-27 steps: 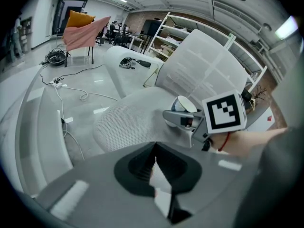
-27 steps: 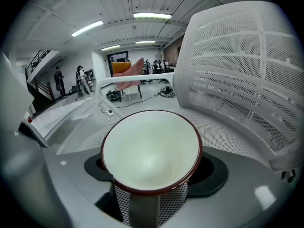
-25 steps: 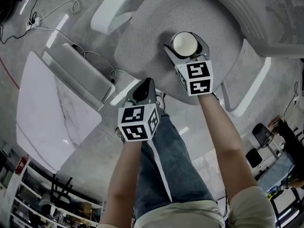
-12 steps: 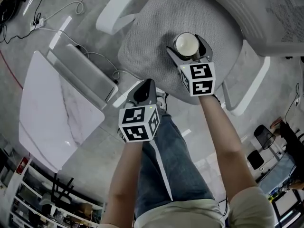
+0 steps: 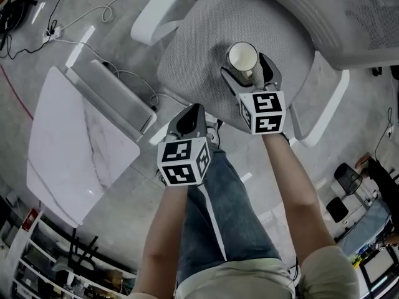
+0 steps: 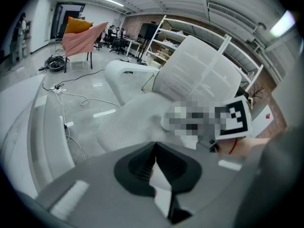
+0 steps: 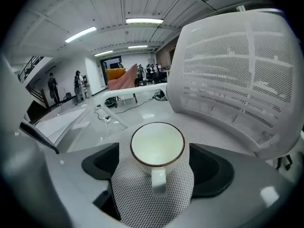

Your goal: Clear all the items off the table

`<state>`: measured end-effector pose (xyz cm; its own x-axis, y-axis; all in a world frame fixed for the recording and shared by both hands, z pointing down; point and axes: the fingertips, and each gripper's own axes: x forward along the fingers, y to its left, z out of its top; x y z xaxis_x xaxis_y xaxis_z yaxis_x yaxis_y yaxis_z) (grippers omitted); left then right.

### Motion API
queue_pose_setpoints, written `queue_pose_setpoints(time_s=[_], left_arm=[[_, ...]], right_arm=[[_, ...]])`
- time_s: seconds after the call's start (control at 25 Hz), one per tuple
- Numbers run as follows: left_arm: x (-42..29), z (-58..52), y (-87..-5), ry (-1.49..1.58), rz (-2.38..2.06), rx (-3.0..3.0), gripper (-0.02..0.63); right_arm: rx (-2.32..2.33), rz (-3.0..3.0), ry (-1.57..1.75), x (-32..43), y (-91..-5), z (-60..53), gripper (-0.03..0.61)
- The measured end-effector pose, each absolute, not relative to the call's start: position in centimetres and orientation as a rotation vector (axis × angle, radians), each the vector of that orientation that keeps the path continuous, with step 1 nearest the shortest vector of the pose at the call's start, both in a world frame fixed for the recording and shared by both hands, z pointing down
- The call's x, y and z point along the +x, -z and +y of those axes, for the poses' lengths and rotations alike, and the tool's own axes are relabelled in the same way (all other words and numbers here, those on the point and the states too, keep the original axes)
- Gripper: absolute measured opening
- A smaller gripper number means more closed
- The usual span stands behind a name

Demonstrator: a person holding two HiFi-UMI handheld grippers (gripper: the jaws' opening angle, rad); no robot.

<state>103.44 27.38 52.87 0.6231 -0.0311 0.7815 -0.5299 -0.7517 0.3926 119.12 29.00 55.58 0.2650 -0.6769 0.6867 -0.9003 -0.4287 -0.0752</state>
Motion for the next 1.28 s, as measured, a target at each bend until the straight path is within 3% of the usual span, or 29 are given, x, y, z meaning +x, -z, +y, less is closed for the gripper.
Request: queue_pose_setpoints(time_s=[0.44, 0.68, 0.88, 1.0, 1.28], left_arm=[[101.1, 27.1, -50.8, -1.027, -0.453, 2.256, 0.009], [98.4, 26.8, -49.5, -0.995, -0.468, 2.273, 0.009], [94.9, 26.4, -48.4, -0.974, -0.495, 2.274, 0.009], [92.0, 26.2, -47.8, -0.961, -0.519, 2.268, 0.009], [84.3, 25.6, -46.1, -0.916, -0.597, 2.257, 0.009]], right_arm=[[2.308, -1.462, -0.947, 115.8, -51.1, 30.0, 0.44], [2.314, -1.505, -0.914, 111.9, -48.7, 29.9, 0.318], [2.341, -1.551, -0.891, 107.6, -46.1, 29.5, 0.103], [2.342, -1.569, -0.892, 104.6, -45.0, 29.3, 0.008], [2.276, -1.657, -0.88, 96.4, -43.2, 28.6, -0.002]])
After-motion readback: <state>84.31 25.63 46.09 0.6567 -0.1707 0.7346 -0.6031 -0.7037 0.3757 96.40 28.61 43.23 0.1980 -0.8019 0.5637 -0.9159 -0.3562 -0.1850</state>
